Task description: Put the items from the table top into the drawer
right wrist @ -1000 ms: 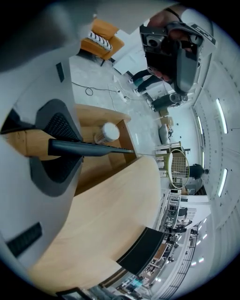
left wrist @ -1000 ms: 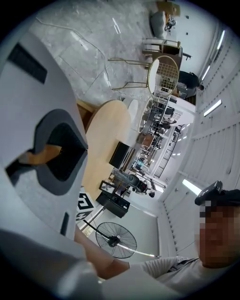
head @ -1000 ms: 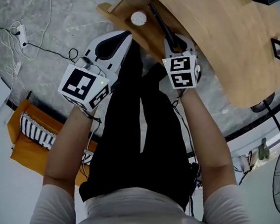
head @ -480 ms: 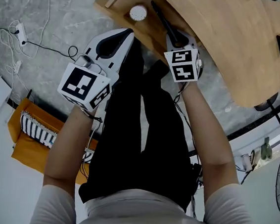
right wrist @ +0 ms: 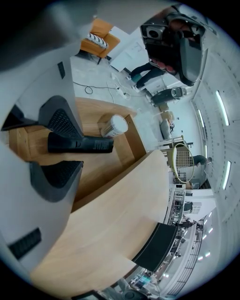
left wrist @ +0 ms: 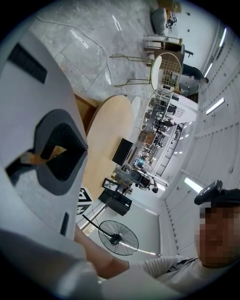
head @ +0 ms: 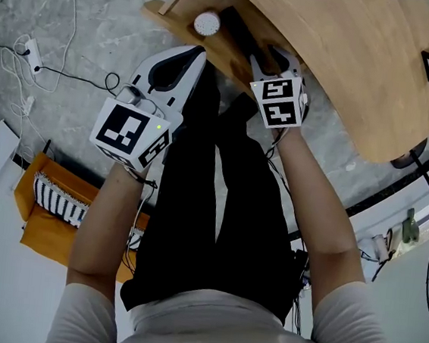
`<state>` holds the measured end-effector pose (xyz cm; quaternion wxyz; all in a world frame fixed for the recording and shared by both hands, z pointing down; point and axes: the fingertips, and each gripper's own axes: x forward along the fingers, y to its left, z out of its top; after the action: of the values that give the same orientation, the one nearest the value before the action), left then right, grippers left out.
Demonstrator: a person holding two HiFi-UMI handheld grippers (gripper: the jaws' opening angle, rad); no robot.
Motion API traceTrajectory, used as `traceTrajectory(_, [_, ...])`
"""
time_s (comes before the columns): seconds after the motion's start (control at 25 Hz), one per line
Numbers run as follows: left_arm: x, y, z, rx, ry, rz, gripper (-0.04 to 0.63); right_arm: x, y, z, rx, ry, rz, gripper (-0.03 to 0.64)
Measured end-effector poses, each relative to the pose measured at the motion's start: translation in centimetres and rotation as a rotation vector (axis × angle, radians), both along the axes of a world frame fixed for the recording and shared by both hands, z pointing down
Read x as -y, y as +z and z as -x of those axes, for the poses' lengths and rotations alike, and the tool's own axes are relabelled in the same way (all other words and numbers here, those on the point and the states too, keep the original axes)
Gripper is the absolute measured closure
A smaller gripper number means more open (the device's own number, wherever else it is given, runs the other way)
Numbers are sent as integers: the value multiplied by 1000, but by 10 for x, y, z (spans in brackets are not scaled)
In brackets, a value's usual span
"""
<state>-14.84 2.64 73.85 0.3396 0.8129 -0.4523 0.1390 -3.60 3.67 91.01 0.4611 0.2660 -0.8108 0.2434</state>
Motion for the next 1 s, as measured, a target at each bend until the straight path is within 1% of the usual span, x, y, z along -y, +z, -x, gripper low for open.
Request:
traceTrajectory(0.28, [5,-24,-3,11,21,-17,586,3,-33,-4,17,22,-23,449])
traceTrajectory(0.52, [13,-75,-12,23,64,-58,586,20,-100,-5,75,62,-84,454])
traceTrajectory(0.72, [17,-138,-25,29,76,-96,586,34,-188,-12,134,101,-150,482])
traceTrajectory(1.0, [35,-257,-49,38,102,-225,586,56,-347,-28,245,140,-305,537])
